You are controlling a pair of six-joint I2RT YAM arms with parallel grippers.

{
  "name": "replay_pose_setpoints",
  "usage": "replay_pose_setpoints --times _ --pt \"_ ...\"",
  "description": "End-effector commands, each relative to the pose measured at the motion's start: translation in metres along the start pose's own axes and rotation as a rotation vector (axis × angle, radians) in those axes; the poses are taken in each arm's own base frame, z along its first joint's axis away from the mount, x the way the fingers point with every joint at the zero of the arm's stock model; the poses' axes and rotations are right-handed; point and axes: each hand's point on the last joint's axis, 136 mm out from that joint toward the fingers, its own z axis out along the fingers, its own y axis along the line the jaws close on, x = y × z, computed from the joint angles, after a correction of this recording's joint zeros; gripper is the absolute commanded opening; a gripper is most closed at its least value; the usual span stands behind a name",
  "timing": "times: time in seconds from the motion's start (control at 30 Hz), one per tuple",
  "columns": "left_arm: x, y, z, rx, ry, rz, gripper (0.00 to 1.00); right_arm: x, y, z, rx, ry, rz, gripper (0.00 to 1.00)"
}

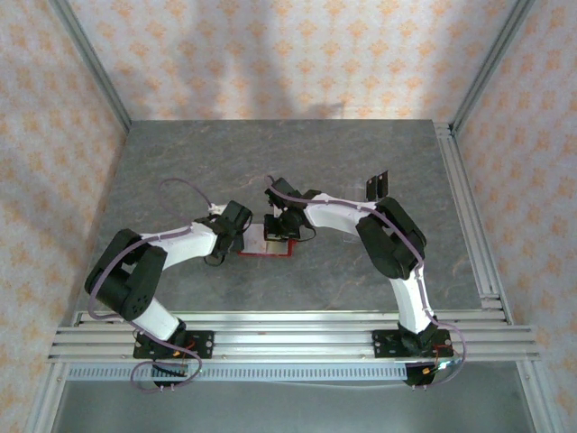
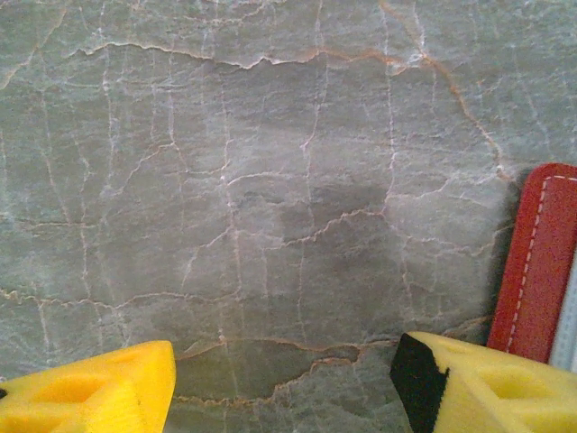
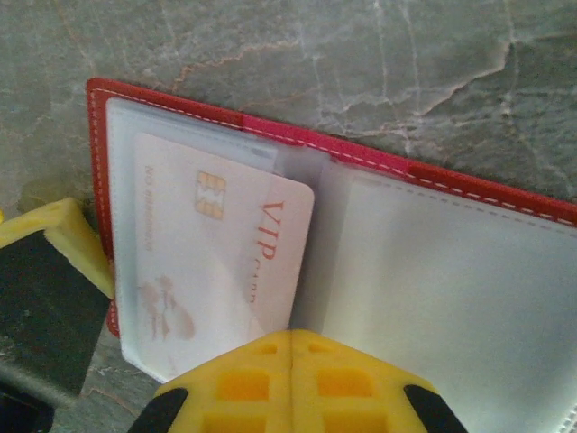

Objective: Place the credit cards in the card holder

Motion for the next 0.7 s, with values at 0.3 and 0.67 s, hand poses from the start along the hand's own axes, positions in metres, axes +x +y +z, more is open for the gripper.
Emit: replay_pose_setpoints --times 0.3,0.67 --pt "0.016 0.002 0.013 -0.022 0.058 0.002 0.69 0.003 0.001 0.012 -0.004 0.027 0.008 0.00" --pt "0.021 0.001 0.015 -0.017 0.071 0.003 0.69 -0.002 0.017 0.015 -0.077 0.026 0.026 0.00"
